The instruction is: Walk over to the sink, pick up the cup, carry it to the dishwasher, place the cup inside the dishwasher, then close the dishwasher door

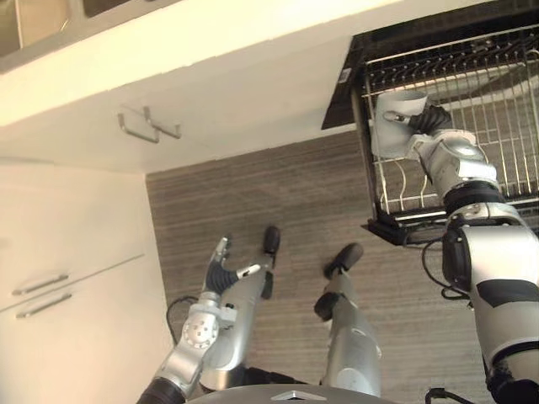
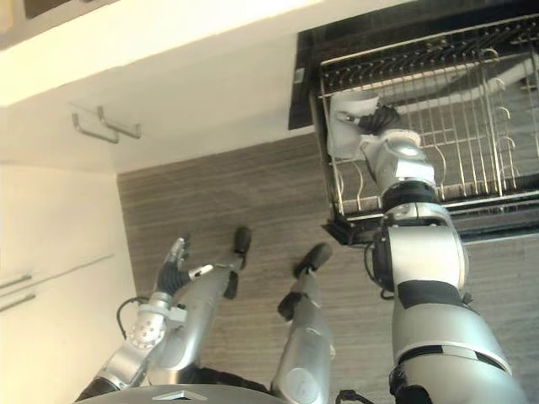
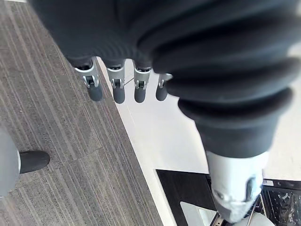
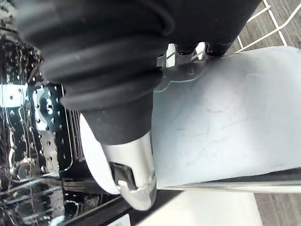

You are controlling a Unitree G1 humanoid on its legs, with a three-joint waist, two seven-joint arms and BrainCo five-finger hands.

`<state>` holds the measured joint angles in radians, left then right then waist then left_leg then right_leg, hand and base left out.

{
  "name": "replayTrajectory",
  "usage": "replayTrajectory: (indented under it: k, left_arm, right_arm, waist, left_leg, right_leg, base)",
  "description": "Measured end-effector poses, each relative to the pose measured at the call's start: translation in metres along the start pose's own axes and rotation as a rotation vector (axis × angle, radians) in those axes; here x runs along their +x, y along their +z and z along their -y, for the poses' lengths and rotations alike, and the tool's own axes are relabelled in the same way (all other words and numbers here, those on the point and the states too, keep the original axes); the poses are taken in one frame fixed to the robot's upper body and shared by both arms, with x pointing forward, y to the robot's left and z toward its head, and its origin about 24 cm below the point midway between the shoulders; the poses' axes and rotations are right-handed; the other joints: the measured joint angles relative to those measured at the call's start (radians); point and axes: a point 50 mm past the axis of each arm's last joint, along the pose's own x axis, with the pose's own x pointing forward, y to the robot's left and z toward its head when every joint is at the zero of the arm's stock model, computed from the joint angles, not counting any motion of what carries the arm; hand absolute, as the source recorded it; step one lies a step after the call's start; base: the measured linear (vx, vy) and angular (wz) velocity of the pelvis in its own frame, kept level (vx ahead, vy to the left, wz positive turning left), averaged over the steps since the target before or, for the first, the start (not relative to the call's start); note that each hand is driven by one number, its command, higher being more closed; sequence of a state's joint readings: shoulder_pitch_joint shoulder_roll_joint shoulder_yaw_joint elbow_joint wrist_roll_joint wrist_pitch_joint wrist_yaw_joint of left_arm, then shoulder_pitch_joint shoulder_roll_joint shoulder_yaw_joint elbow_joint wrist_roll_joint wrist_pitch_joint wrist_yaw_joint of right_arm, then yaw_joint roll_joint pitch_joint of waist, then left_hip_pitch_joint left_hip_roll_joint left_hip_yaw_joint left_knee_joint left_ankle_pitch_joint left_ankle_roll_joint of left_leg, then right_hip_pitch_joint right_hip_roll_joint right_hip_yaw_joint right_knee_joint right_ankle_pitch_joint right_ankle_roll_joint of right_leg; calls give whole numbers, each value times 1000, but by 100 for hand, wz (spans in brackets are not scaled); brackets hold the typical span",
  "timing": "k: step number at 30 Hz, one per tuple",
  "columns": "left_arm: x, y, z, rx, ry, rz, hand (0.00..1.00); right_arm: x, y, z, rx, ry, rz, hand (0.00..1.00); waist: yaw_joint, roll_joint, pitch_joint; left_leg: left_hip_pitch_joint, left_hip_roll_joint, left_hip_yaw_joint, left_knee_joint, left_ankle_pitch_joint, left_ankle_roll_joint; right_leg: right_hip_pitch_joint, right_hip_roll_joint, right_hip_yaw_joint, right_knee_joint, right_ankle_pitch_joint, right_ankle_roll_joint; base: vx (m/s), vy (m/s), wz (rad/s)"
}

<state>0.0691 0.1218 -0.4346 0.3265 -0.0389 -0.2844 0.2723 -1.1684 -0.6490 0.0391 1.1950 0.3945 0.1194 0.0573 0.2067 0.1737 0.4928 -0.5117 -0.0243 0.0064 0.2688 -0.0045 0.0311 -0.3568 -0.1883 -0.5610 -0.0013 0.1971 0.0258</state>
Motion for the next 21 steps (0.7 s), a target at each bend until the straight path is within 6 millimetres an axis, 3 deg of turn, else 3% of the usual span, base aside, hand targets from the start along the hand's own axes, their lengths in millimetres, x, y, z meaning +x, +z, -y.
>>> replayTrajectory:
  k: [9,14,17,18,21]
  left_arm:
    - [0,-2,-1,6,-17,-15,0]
    - [-2,-10,-14,54,-4,-65,0]
    - [-7,-19,-32,75,25,-131,0]
    - [-11,-25,-39,79,39,-162,0]
    - [-17,-32,-50,92,69,-194,0]
  right_arm:
    - [1,-4,-8,-49,36,-76,0]
    - [1,8,-13,-94,62,-9,0]
    - [-3,27,-25,-102,144,130,0]
    - [-7,32,-28,-88,170,196,0]
    - [-18,24,-32,-45,218,285,0]
  waist:
    - [5,-14,9]
    - [-5,-66,35]
    - [-10,-114,36]
    - [-24,-128,39]
    - [-44,-163,37]
  left_leg:
    - [10,24,-9,-48,43,-21]
    - [53,48,-1,-44,37,-36]
    - [80,61,25,-46,31,-44]
    - [93,65,29,-46,30,-45]
    - [133,74,53,-46,19,-49]
  right_leg:
    - [-20,19,-1,25,-12,-15]
    - [27,45,7,2,-7,-28]
    - [47,57,33,-23,-1,-33]
    - [59,60,37,-24,-3,-31]
    - [87,65,61,-26,-3,-31]
  base:
    - [-24,-34,0]
    - [-29,-33,-9]
    - [-20,-4,-25]
    - [9,16,-19]
    - [35,32,-24]
